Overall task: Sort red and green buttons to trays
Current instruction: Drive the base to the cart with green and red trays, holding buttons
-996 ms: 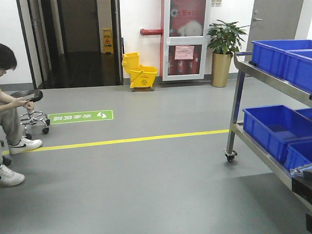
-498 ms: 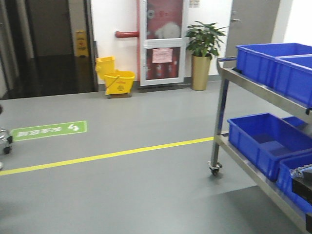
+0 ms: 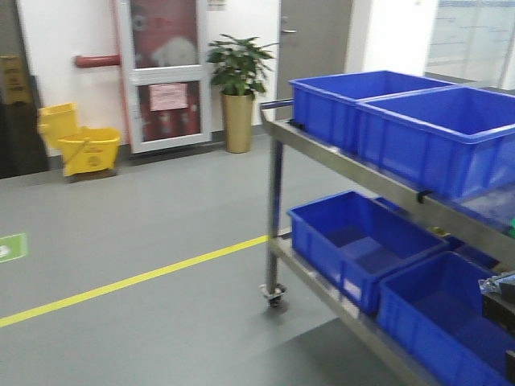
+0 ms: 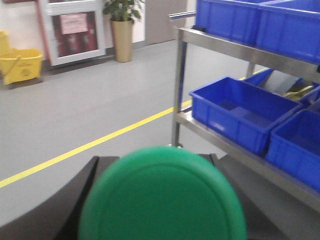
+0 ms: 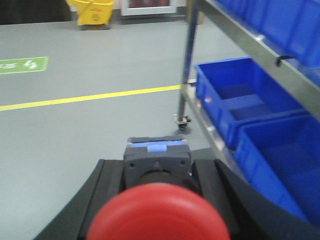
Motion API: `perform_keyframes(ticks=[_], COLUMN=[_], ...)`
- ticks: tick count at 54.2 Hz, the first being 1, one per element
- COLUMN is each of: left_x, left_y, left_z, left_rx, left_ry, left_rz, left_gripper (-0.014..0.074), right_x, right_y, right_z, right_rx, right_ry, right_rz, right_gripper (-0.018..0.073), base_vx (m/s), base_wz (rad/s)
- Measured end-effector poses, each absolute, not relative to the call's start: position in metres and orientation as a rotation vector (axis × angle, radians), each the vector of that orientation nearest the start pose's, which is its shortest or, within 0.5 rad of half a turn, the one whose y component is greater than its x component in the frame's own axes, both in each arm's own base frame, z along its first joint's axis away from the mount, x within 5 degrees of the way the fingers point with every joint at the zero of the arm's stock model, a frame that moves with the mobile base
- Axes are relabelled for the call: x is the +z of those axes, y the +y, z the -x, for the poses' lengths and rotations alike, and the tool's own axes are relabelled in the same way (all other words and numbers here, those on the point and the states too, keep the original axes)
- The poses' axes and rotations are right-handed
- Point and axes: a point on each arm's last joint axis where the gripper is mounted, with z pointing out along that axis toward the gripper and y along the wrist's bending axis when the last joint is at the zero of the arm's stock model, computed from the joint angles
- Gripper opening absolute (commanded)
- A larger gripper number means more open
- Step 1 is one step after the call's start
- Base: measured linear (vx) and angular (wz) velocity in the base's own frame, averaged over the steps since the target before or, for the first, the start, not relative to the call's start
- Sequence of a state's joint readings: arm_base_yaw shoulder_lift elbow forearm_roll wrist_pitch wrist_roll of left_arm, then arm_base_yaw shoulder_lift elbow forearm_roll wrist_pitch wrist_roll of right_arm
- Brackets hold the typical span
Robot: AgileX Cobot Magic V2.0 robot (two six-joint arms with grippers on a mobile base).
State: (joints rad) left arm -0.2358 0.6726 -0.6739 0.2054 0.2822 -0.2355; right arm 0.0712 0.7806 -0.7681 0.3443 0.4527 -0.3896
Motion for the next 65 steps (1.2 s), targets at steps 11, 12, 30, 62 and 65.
perform_keyframes(ticks=[11, 12, 30, 62, 65], left_x=[0.3562, 0.3562, 0.3562, 0.3562, 0.3560], left_y=[-0.0277, -0.0277, -0.0277, -0.0277, -0.0278], left_z=[-0.1375, -0.1375, -0.1375, -0.1375, -0.1377], left_rx=[-0.149, -0.149, -0.149, -0.149, -0.149], left_ry=[1.756, 1.756, 1.756, 1.756, 1.757], left_rz=[-0.133, -0.133, -0.133, -0.133, -0.133], left_gripper=[0.0000, 0.0000, 0.0000, 0.0000, 0.0000], right_x=[0.3585, 0.3585, 0.3585, 0.3585, 0.3585], right_y=[0.0248, 0.0248, 0.0248, 0.0248, 0.0248], right_z=[-0.1579, -0.1579, -0.1579, -0.1579, -0.1579], right_rx=[0.138, 0.138, 0.138, 0.138, 0.138], right_ry=[1.909, 1.909, 1.909, 1.909, 1.909], right_rz=[0.242, 0.242, 0.242, 0.242, 0.242], right_gripper=[-0.0009, -0.0009, -0.0009, -0.0009, -0.0009], base_vx=[0.41, 0.40, 0.39, 0.31, 0.23], base_wz=[-0.52, -0.52, -0.55, -0.59, -0.65])
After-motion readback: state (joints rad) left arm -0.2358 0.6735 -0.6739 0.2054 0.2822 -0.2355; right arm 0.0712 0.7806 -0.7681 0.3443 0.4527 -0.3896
